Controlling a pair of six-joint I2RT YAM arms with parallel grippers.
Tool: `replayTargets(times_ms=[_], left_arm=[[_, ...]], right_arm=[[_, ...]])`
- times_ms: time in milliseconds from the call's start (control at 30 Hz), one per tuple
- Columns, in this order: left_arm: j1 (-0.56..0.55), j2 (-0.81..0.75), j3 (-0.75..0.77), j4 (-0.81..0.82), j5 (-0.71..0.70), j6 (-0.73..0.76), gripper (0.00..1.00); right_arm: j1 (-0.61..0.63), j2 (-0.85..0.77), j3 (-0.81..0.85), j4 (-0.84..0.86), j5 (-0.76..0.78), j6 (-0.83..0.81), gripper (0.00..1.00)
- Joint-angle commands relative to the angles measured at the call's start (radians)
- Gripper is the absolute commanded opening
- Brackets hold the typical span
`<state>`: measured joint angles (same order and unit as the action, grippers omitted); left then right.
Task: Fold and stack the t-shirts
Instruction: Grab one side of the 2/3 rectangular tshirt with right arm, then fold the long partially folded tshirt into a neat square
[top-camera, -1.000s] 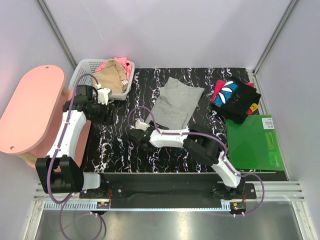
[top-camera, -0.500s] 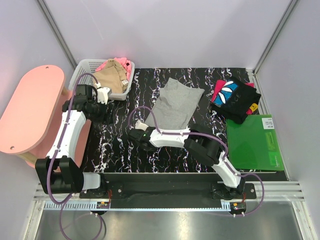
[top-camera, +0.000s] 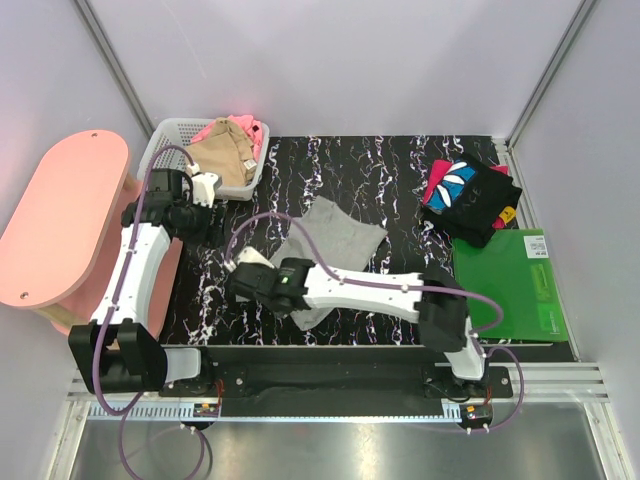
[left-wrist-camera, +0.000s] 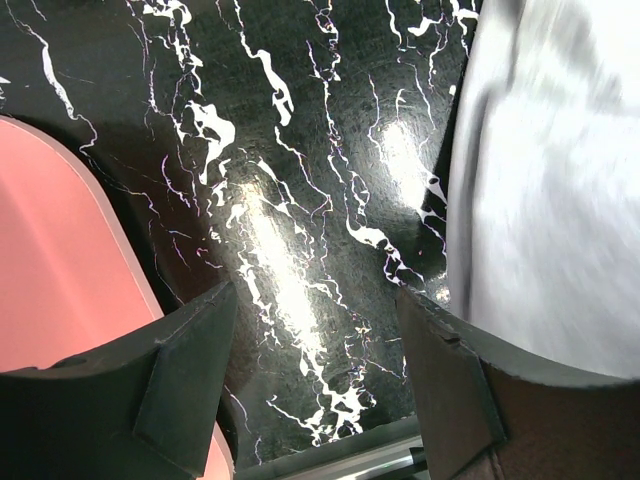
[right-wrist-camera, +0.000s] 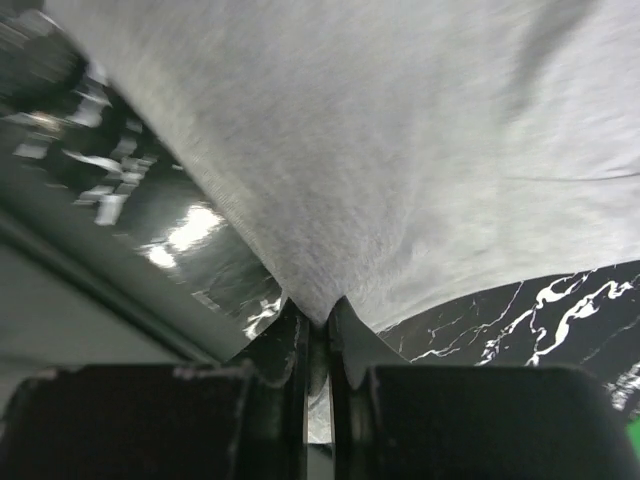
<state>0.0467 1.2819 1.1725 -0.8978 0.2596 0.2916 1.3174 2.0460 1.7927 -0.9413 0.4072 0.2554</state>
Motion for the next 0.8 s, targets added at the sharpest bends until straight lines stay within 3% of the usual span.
replayTargets(times_ms=[0, 333, 767], left_arm=[[0.004, -0.036, 0.05, -0.001, -0.008, 0.012, 0.69], [0.004, -0.033, 0.073, -0.016, -0.008, 0.02, 0.69], [-0.001, -0.03, 0.082, -0.033, 0.02, 0.007, 0.69]], right_arm=[[-0.047, -0.159, 0.054, -0.022, -0.066, 0.082, 0.0], [-0.242, -0.26, -0.061, 0.085, -0.206, 0.096, 0.0], [-0.25, -0.297, -0.171, 0.156, -0.335, 0.139, 0.0]])
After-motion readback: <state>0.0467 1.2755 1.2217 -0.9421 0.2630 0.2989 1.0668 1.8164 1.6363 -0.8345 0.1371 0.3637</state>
